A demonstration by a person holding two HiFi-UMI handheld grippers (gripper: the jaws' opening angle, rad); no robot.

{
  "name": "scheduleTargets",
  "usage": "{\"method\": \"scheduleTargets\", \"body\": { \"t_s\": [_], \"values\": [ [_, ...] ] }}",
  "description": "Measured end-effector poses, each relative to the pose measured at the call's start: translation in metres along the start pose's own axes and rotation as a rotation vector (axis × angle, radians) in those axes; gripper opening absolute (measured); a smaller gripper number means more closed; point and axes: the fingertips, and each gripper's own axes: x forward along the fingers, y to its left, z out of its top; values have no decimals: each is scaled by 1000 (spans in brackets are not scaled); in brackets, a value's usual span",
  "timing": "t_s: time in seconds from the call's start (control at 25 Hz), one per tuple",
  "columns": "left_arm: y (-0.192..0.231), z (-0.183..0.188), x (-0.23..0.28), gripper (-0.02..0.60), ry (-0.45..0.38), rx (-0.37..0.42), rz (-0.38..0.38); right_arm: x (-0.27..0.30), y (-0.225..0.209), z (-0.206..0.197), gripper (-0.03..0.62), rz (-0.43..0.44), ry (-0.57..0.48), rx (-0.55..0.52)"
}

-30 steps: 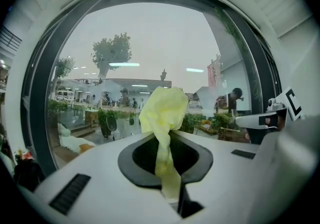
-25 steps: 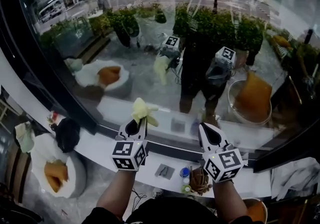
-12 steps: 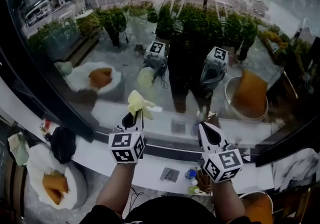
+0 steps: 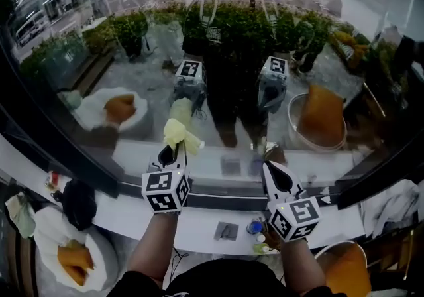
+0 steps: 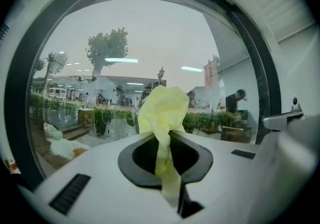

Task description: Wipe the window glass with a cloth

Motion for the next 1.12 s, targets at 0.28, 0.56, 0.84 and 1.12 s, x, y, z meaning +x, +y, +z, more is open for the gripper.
{"method": "scheduleTargets", "body": {
  "t_s": [0.28,0.56,0.84,1.12],
  "values": [
    [-1,4,6,34,-11,14,-18,1,-2,2,26,-31,-4,3],
    [-5,4,7,32,-16,22,-39,-3,-6,0,26,-64,-7,13],
    [-28,4,9,32,-12,34,-80,-19,-12,5,26,-89,-19,5],
    [-74,6,14,32,-14,48,-124,-47,-36,11,26,-121,-29,2]
  ]
}}
